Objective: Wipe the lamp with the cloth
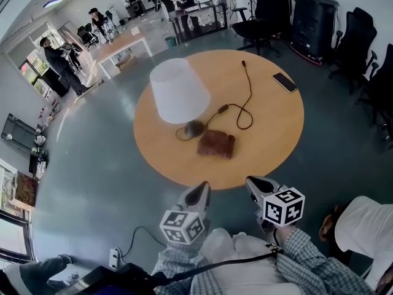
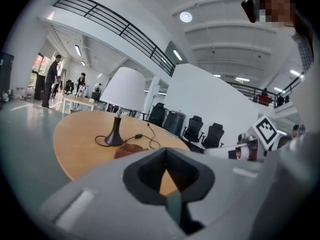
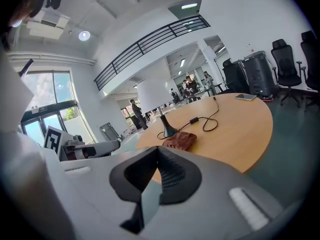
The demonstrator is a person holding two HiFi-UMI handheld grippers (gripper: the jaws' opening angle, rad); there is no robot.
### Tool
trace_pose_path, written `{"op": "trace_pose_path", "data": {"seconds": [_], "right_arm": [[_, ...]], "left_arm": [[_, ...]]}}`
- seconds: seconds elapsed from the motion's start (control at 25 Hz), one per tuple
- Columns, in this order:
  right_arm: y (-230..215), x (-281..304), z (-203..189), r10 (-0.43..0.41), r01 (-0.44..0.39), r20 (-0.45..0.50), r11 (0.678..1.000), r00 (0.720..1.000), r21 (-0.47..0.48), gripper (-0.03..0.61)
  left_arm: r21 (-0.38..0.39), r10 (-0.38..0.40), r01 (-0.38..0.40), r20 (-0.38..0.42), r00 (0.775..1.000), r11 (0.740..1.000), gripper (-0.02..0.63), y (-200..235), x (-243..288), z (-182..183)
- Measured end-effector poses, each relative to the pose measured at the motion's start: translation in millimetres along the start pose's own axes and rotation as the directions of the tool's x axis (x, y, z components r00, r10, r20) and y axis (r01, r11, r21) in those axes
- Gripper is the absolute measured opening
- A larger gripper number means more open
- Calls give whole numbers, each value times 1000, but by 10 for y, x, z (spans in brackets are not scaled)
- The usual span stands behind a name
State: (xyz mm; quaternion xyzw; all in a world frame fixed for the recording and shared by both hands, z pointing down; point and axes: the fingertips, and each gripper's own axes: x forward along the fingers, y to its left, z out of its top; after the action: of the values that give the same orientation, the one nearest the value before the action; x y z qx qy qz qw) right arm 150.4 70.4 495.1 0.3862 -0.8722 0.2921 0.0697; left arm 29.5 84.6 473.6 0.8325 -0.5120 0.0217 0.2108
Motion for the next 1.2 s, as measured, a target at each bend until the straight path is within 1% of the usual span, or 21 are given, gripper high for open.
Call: {"op": "trace_pose_path", "data": {"seconds": [0.32,0.6,0.8,0.96,1.08,1.2], "right_arm": [[16,201,100,32,-33,-8,999,999,-20,3],[29,679,294,50,-51,-16,997,999,-58,3],[-15,1097,510,48,-48,-3,998,999,-47,3],[-54,1402,653,43,-43,11,998,999,-47,3],[-75,1595,757,31,-30,14,997,999,-67,4],[-77,1709,817,22,-21,15,997,1000,-69,3]], "left_arm": [[-4,50,-50,26,998,999,-2,242,19,119],[-26,70,-69,43,997,997,-2,738,250,321],[-20,43,-42,25,999,999,-2,1084,495,472],[-30,4,-3,13,1000,1000,-2,1330,682,568],[-62,-31,32,6,999,998,-2,1487,810,598],[-131,-74,76,22,997,988,-2,1596,905,604]]}}
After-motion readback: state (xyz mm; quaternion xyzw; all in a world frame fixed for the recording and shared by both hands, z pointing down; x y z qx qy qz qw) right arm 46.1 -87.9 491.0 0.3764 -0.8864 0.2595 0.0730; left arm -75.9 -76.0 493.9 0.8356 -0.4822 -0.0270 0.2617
